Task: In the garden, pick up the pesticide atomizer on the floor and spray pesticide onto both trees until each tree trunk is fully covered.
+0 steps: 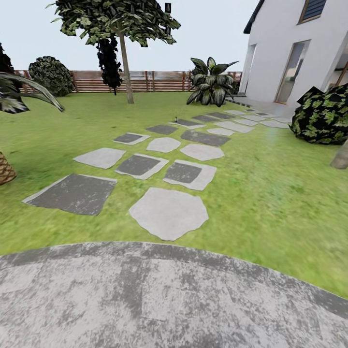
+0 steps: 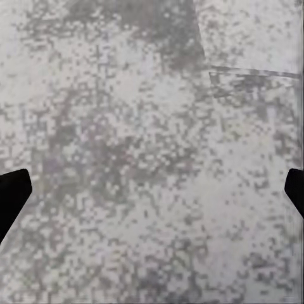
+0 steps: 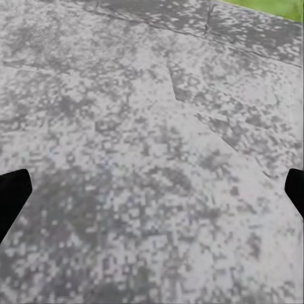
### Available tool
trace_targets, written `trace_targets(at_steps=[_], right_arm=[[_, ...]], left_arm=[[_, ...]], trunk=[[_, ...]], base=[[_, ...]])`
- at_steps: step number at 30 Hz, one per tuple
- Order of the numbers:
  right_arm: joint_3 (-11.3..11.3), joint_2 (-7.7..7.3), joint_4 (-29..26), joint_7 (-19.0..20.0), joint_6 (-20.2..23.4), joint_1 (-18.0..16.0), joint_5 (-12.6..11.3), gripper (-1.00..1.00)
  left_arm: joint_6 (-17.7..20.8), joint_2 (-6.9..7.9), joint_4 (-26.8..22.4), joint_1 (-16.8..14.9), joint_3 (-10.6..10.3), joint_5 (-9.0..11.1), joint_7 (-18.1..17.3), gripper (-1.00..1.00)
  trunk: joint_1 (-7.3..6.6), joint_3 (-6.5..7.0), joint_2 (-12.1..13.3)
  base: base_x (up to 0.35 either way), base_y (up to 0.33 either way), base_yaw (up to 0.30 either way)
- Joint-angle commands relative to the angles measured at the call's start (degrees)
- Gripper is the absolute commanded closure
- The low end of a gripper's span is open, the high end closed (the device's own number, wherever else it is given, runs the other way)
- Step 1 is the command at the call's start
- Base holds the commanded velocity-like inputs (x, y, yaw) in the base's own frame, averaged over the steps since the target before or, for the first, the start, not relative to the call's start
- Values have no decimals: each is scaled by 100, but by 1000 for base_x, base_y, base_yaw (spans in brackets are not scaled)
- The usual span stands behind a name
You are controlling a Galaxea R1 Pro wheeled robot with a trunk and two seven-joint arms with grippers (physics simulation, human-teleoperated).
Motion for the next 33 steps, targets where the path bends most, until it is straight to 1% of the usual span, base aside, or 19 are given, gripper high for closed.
trace_targets(at_steps=[1, 21, 24, 28, 33], right_arm=[[2, 0, 0, 0, 0, 0, 0, -100], [5, 4, 9, -1, 0, 0, -6, -100], [5, 4, 10, -1, 0, 0, -2, -100], [5, 4, 17, -2, 0, 0, 0, -100], [8, 4, 18, -1, 0, 0, 0, -100]], left_arm=[[0, 0, 0, 0, -2, 1, 0, -100], [0, -1, 0, 0, 4, 8, 0, -100], [-6, 9, -43, 0, -22, 4, 0, -100], [22, -18, -129, -41, -43, -4, 0, -100], [-19, -51, -93, -44, -7, 43, -10, -100]], trunk=[[0, 0, 0], [0, 0, 0], [0, 0, 0], [0, 0, 0], [0, 0, 0]], base=[[298, -129, 0], [293, -142, 0], [291, -162, 0], [291, -179, 0], [291, -183, 0]])
